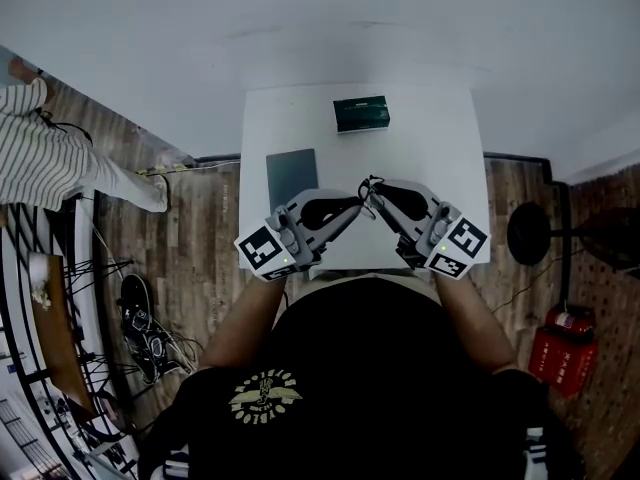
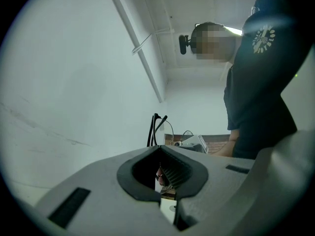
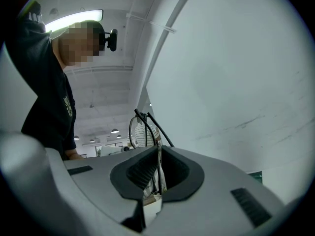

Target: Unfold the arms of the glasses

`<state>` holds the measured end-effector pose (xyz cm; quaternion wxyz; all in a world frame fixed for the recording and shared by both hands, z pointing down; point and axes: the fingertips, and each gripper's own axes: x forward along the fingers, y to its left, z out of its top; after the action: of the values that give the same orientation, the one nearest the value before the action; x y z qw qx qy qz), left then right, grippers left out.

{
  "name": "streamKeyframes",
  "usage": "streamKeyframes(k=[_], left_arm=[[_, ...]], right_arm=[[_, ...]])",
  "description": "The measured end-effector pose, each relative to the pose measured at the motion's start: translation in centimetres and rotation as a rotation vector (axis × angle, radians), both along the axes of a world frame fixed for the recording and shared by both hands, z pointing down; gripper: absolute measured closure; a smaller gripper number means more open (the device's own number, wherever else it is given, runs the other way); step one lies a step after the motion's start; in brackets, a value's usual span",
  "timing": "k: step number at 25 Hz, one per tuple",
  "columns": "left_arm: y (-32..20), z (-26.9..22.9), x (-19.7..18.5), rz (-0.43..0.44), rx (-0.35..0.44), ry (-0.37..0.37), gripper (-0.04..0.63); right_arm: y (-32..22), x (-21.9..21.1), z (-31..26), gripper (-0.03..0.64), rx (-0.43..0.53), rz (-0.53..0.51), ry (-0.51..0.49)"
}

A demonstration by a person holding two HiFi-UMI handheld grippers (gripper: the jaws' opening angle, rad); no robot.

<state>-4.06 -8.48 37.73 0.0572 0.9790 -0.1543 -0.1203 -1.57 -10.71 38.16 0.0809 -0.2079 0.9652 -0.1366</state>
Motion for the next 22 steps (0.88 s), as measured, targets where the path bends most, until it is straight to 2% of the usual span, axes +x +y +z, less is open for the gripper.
streamKeyframes(k=[15, 19, 22], left_arm=[[0.2, -1.2, 0.0, 0.028, 0.018, 0.039, 0.583], [0.1, -1.2, 0.2, 0.002, 0.032, 0.019, 0.583], [0.2, -1.3, 0.5, -0.014, 0.052, -0.012, 0.583]], right_arm=[[0.3, 0.3, -1.3, 0.603, 0.036, -0.019, -0.050], [0.2, 0.4, -1.3, 0.607, 0.033, 0.023, -0.062], [0.1, 0.7, -1.6, 0.615, 0.018, 0.035, -0.113]])
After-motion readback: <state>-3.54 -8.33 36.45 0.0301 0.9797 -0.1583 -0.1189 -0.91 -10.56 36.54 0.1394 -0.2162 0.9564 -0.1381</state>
